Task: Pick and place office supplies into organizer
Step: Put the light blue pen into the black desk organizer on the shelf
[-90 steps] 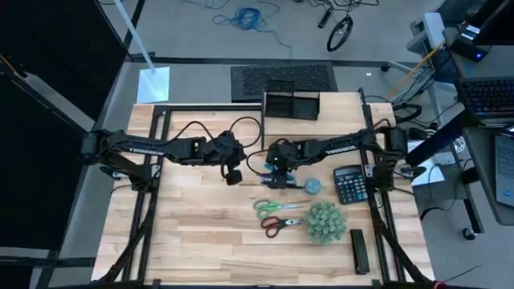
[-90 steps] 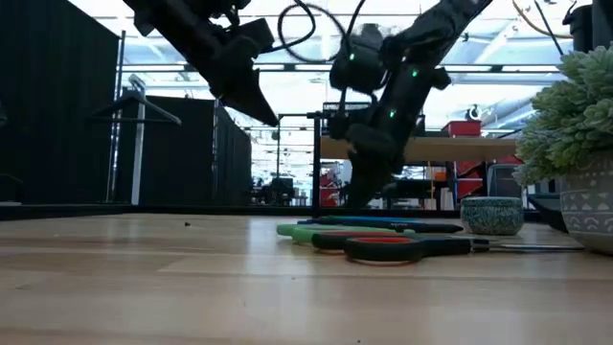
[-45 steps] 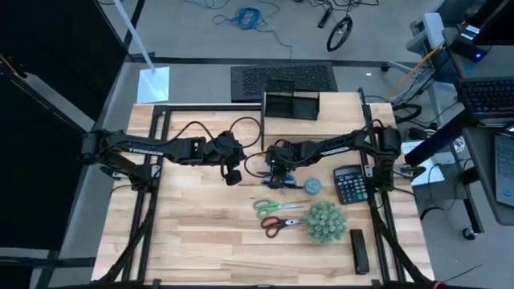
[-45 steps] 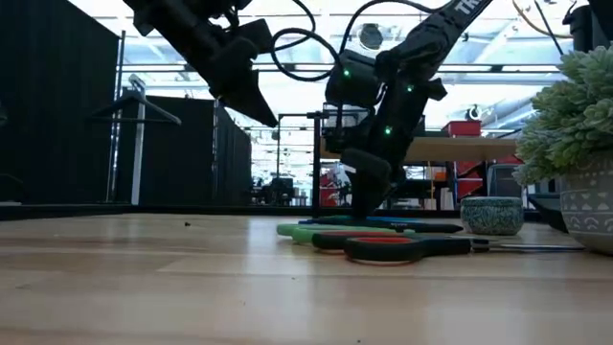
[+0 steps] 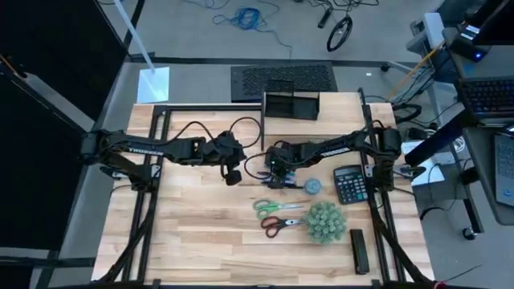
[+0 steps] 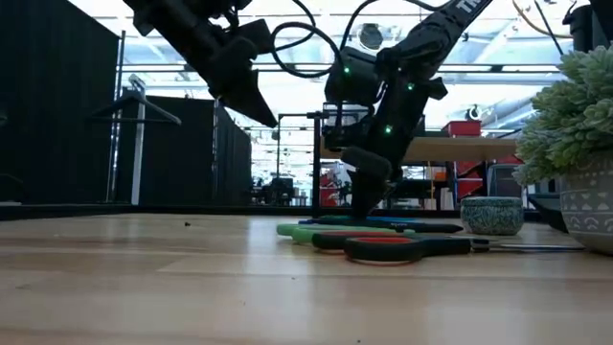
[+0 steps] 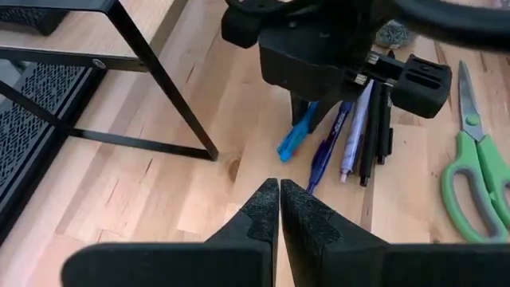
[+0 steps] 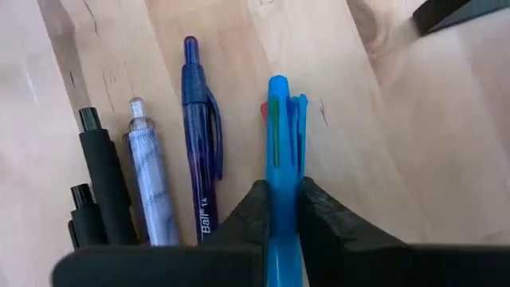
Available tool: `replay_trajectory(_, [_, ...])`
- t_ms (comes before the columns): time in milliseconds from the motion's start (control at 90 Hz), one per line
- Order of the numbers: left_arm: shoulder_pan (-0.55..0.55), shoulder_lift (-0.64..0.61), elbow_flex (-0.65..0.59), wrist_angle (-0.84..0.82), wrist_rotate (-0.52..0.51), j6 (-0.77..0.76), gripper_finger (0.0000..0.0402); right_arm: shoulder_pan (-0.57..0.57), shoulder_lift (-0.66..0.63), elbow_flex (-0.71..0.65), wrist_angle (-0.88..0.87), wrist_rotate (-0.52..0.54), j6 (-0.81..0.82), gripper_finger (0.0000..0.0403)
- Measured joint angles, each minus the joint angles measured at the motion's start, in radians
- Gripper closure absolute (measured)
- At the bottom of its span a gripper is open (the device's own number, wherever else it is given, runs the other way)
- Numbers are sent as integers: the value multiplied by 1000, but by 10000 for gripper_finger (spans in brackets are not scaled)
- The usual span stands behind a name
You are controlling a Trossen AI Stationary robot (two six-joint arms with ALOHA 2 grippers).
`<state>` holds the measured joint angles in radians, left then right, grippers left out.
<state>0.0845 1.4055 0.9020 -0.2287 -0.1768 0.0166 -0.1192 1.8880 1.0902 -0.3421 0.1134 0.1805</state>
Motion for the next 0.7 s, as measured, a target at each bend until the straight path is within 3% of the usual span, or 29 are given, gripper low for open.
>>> replay_trajectory(133, [0, 0, 0, -1, 0, 11, 398, 10, -61, -5, -13, -14, -13, 381])
replay_trajectory(467, [0, 0, 0, 0, -1, 17, 398, 2, -354, -2, 5, -11, -53, 381])
replay_trajectory(700, [0, 0, 0, 3, -3, 17, 398, -63, -551, -1, 117, -4, -129, 382])
